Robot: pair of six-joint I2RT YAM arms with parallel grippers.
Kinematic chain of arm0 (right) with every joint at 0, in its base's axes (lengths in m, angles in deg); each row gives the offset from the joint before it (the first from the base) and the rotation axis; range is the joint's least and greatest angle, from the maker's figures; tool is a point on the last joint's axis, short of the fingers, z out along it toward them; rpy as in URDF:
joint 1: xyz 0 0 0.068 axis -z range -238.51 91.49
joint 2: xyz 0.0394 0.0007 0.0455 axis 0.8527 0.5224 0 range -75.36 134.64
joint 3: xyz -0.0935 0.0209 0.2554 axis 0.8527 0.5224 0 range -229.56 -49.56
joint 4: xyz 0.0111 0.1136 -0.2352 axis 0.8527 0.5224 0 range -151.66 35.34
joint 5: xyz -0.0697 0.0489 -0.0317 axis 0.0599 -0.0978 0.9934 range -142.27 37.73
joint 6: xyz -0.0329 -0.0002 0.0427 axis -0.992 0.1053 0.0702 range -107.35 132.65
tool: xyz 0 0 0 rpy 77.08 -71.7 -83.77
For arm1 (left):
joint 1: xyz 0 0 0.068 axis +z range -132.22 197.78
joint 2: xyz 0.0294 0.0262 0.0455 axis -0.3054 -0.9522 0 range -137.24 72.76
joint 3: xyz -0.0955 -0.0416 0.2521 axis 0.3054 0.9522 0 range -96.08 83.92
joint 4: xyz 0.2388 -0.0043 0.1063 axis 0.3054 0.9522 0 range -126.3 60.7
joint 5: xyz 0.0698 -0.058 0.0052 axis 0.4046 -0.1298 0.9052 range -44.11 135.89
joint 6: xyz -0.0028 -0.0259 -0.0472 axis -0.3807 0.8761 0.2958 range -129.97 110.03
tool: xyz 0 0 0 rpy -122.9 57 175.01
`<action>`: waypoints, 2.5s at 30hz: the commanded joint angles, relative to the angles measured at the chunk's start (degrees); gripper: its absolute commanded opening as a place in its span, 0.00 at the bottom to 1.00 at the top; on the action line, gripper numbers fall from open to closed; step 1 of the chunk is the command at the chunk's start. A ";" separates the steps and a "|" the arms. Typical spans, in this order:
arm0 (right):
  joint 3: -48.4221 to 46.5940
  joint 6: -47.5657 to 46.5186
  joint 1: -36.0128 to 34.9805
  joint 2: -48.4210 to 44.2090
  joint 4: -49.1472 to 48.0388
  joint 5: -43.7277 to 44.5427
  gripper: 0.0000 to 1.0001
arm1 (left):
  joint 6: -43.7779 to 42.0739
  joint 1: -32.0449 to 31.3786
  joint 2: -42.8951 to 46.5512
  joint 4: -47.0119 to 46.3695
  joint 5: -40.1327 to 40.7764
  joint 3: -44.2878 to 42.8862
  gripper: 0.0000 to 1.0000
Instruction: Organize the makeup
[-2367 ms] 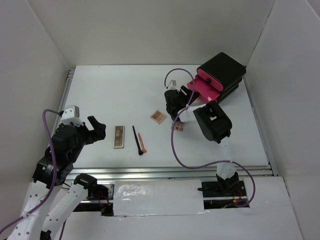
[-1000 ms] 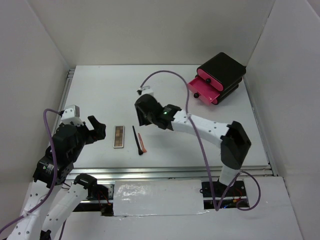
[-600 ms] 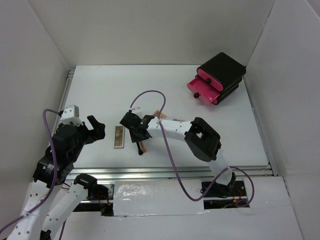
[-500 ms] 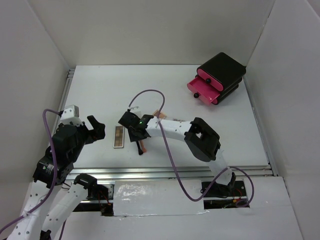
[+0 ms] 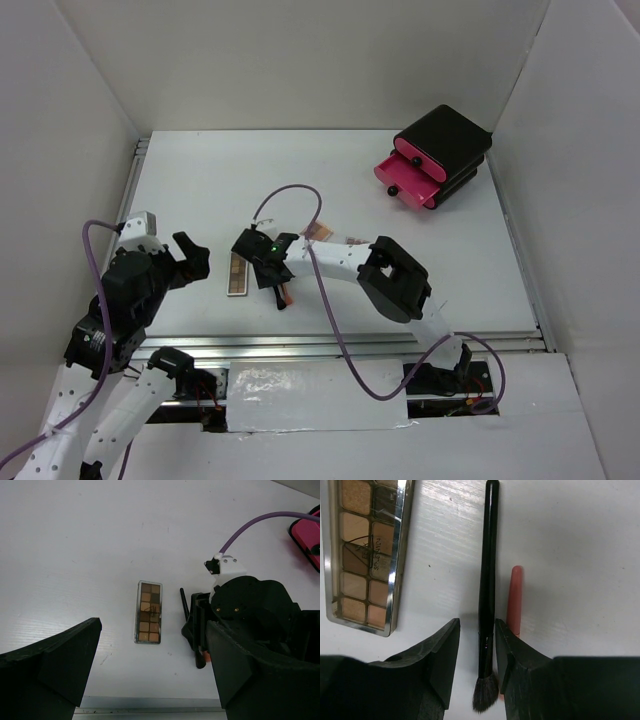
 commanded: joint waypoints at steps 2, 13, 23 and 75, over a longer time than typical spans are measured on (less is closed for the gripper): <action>-3.88 0.68 -0.42 2.36 2.13 0.78 0.41 | 0.06 -0.40 0.72 -1.39 0.46 -0.23 0.99; 1.29 0.68 -0.95 -3.41 -3.04 -4.84 0.04 | 0.06 -0.48 0.81 -1.39 0.63 -0.23 0.99; 6.48 -8.09 12.38 -24.96 -4.81 -3.51 0.02 | 0.32 -0.93 1.42 -1.12 1.25 -0.23 0.99; 20.38 -67.96 46.69 -23.21 -37.33 5.35 0.00 | -0.82 -1.10 0.81 -2.09 -1.21 -0.05 0.99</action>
